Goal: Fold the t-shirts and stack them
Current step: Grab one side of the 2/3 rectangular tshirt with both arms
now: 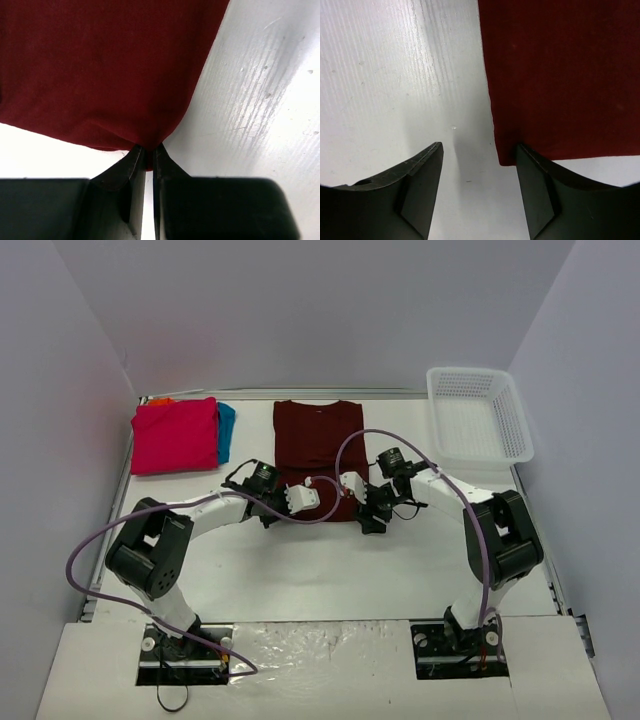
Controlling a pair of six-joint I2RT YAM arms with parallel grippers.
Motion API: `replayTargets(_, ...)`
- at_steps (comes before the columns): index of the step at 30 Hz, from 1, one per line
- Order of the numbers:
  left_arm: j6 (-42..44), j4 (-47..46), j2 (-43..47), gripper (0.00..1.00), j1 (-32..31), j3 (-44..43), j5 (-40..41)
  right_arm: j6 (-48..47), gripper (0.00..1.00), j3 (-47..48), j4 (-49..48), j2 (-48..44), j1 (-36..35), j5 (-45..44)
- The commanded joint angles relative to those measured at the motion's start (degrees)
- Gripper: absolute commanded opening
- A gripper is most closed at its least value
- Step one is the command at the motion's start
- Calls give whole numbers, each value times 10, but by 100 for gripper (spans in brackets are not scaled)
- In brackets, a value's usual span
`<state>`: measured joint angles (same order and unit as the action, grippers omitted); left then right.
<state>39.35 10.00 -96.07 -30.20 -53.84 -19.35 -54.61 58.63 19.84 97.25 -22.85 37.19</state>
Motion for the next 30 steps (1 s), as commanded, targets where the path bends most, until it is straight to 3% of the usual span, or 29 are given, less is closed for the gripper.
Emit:
replayTargets(1,-11,35,-9,2,3,-19,-29,-16,56,-13,-23,-8,-11,-9)
replayTargets(13,-10,53,-13,2,7,-22,-49,-23,52,-4,-51,55,-22,-40)
replayTargets(19,-9,61,-14,3,15,-25,-65,-18,31,-16,-80,64,-22,-76)
replayTargets(20,-9,62,-14,2,15,-25,-68,-15,19,-23,-89,63,-22,-86)
replayTargets(21,-9,62,-14,2,15,-25,-68,-13,19,-26,-89,64,-22,-86)
replayTargets(25,-7,77,-17,2,18,-34,-77,-2,0,-28,-88,62,-21,-95)
replayTargets(30,4,114,-3,2,20,-50,-86,4,0,-14,-41,41,-20,-78)
